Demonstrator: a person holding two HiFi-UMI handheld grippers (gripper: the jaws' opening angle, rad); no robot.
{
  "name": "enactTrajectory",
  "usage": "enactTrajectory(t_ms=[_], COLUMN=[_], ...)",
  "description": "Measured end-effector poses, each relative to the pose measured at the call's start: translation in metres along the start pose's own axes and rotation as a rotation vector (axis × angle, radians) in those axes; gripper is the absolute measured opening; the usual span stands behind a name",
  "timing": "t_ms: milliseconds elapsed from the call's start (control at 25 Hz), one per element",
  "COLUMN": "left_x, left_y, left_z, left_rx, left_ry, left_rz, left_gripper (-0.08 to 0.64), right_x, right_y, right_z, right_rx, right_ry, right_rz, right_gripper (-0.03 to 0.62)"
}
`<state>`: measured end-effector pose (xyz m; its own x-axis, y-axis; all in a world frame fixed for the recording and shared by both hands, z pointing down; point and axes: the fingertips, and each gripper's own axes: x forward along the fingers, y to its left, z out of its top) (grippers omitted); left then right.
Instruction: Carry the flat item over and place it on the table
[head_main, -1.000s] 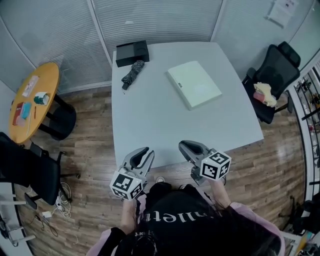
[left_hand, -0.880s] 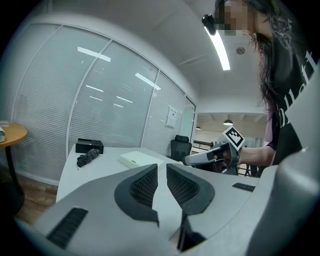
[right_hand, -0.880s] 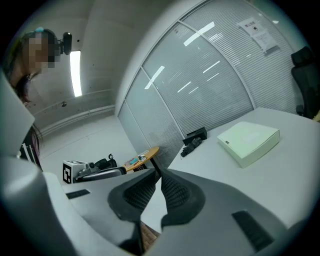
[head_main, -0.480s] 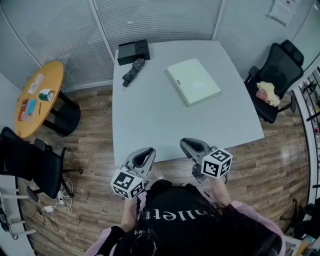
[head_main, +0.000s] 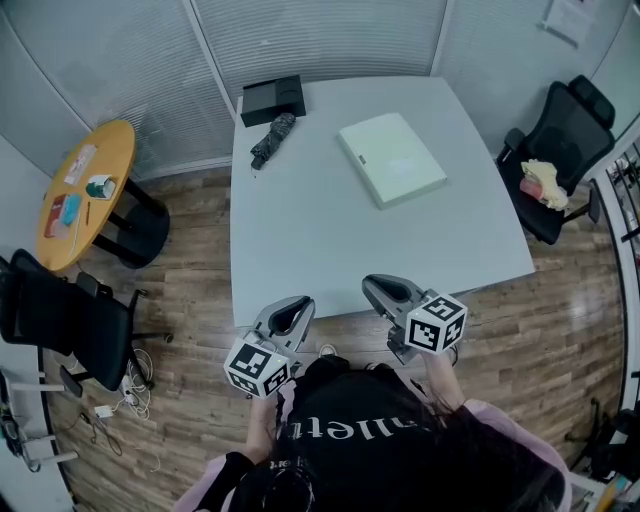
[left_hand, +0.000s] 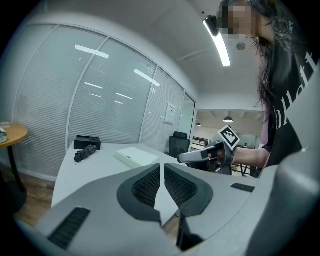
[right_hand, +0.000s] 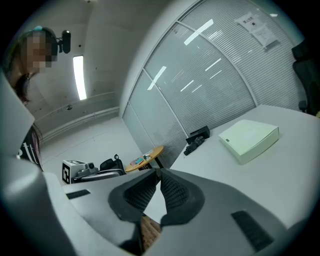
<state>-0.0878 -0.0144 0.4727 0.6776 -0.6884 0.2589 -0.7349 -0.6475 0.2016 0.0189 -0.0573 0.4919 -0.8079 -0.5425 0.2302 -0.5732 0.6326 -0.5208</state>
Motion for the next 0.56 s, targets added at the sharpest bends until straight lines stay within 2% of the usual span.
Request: enactTrajectory(t_ms=[560], left_x=[-0.0005], left_y=[0.0099], left_z=[-0.0041], left_rx=[-0.02], left_ry=[0.004], left_rz=[-0.003], left_gripper=[0.044], right_x=[0.0089], right_y=[-0.001], right_z=[-0.002], right_rx=[0.0], right_ry=[0.018], right_rz=[-0.001], right_gripper=[0.041])
